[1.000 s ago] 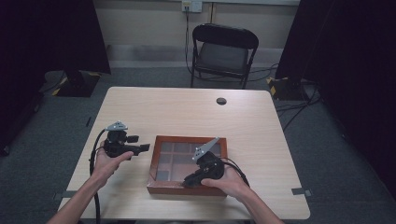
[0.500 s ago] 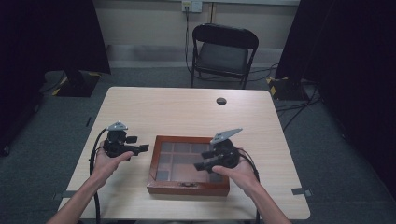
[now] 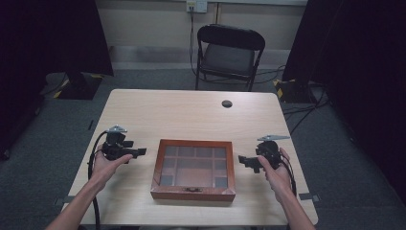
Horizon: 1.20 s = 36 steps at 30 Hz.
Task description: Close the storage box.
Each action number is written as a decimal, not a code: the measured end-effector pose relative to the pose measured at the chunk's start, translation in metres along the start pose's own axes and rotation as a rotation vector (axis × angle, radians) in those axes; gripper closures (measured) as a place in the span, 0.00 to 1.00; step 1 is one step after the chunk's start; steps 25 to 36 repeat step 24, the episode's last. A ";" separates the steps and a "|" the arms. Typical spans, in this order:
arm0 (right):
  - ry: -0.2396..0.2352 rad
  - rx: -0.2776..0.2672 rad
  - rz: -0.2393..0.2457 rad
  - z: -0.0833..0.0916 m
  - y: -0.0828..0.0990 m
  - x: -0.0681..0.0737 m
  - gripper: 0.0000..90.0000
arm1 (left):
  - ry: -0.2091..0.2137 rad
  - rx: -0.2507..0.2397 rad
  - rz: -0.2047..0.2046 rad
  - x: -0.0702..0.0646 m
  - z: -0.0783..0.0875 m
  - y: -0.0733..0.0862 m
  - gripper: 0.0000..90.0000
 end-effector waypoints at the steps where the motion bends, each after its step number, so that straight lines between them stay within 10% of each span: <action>1: 0.022 0.003 -0.012 -0.003 0.003 -0.006 0.16 | -0.004 0.013 -0.001 0.001 -0.001 0.002 0.27; 10: 0.224 0.073 -0.107 -0.024 0.030 -0.038 0.16 | -0.100 0.113 -0.009 0.018 -0.011 0.020 0.25; 16: 0.300 0.040 -0.053 -0.032 0.036 -0.044 0.13 | -0.202 0.102 -0.092 0.024 -0.022 0.024 0.20; 21: 0.307 -0.057 -0.067 -0.038 0.039 -0.043 0.03 | -0.200 0.050 -0.092 0.022 -0.026 0.027 0.10; 36: 0.307 -0.055 -0.066 -0.038 0.039 -0.044 0.03 | -0.196 0.012 -0.116 0.026 -0.029 0.028 0.00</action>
Point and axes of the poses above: each handheld gripper's, and its own axes: z roughly backward along the jaws, y roughly out of its underside, x roughly to its left, the point moved 7 cm from there along -z, roughly forward along the jaws, and after that the axes turned 9 degrees about y, right-handed, at the moved point
